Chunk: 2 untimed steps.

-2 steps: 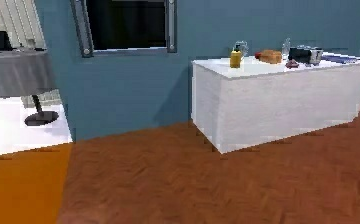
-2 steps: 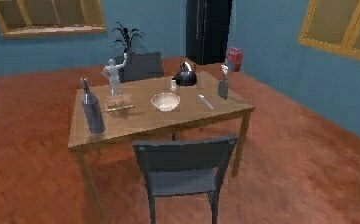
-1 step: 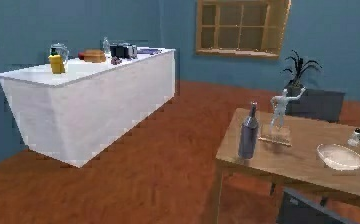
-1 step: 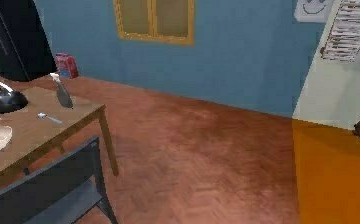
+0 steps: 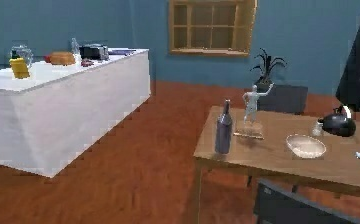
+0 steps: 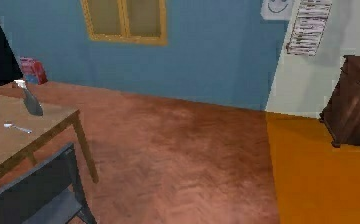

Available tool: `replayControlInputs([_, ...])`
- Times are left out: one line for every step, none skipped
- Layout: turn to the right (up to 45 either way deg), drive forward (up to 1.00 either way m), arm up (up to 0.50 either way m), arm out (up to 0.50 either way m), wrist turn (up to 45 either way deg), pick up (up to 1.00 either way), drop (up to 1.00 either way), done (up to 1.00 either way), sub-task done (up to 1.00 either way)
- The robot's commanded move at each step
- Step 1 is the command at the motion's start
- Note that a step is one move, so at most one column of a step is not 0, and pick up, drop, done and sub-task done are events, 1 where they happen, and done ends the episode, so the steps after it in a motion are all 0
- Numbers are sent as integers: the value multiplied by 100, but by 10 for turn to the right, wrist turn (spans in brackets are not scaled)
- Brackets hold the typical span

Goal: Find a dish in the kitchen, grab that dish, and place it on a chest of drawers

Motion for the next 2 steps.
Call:
replayControlInputs([0, 65, 0, 0, 0, 0, 0, 0, 0])
replayControlInputs([-240, 0, 0, 0, 0, 0, 0, 0, 0])
